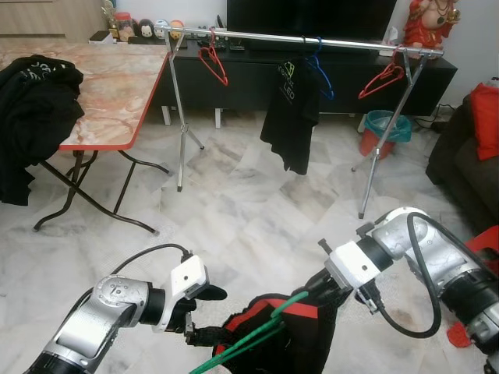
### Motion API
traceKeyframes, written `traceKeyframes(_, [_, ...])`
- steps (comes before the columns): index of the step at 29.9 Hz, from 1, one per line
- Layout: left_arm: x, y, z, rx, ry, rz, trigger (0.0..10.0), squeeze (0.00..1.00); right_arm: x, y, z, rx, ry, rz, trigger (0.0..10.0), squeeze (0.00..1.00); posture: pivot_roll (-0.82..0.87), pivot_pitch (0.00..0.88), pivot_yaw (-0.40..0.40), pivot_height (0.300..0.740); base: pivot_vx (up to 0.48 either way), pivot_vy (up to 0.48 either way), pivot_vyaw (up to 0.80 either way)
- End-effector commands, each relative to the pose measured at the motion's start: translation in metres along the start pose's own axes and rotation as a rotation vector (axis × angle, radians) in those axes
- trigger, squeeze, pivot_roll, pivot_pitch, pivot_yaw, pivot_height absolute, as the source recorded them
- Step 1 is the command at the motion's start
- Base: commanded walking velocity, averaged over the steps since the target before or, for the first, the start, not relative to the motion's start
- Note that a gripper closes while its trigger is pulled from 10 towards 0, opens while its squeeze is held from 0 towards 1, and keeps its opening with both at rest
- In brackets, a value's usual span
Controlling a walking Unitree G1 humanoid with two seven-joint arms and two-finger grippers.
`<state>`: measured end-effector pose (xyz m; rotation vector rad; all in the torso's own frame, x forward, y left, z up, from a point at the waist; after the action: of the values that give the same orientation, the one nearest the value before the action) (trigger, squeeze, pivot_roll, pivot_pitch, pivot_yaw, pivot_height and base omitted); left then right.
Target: Hang hanger
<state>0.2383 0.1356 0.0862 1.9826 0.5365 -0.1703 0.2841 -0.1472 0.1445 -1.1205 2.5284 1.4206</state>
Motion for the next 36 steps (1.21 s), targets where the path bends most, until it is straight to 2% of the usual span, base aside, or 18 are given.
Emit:
traceKeyframes(1, [0.002,0.002,0.003,0.010,0.004,0.009,10.0,0.00,-0.011,0.011,-0.006,-0.005,-0.014,-0.062,10.0,0.00,0.03,0.000,-0.059,0.740,0.000,0.000,0.00])
traceKeyframes(8, [0.010,0.002,0.007,-0.022,0.061,-0.004,10.0,0.00,-0.020,0.017,-0.006,-0.013,-0.015,-0.099,10.0,0.00,0.03,0.000,-0.059,0.740,0.000,0.000,0.00])
traceKeyframes(16, [0.015,0.000,0.009,-0.044,0.093,-0.021,9.8,0.00,-0.020,0.019,-0.006,-0.013,-0.012,-0.108,10.0,0.00,0.02,0.000,-0.061,0.740,0.000,0.000,0.00])
traceKeyframes(17, [0.015,0.000,0.009,-0.046,0.095,-0.024,6.1,0.00,-0.020,0.019,-0.006,-0.013,-0.012,-0.108,10.0,0.00,0.02,0.000,-0.061,0.740,0.000,0.000,0.00])
traceKeyframes(18, [0.015,0.000,0.009,-0.047,0.091,-0.027,3.9,0.00,-0.020,0.019,-0.006,-0.012,-0.012,-0.108,10.0,0.00,0.02,0.000,-0.061,0.740,0.000,0.000,0.00])
traceKeyframes(19, [0.015,0.000,0.009,-0.047,0.091,-0.027,3.9,0.00,-0.020,0.019,-0.006,-0.012,-0.012,-0.108,10.0,0.00,0.02,0.000,-0.061,0.740,0.000,0.000,0.00])
traceKeyframes(20, [0.014,0.000,0.009,-0.046,0.080,-0.032,0.0,0.00,-0.020,0.019,-0.007,-0.010,-0.012,-0.108,10.0,0.00,0.02,0.000,-0.060,0.740,0.000,0.000,0.00])
traceKeyframes(36, [0.008,-0.004,0.009,-0.042,0.014,-0.062,0.0,0.00,-0.023,0.017,-0.009,0.005,-0.019,-0.102,10.0,0.00,0.02,0.000,-0.060,0.740,0.000,0.000,0.00])
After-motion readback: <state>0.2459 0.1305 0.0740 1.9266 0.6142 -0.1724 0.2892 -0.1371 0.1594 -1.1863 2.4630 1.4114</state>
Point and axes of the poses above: a point about 5 cm out from each wrist's last joint towards the gripper, its own z axis pointing out of the wrist towards the gripper, its own y axis along the axis of the wrist's last joint, x = y × z, the point moved 1 cm from there along z, pointing out of the wrist towards the gripper, and after that the axes turned 12 degrees about -z, right-handed, at the moved point
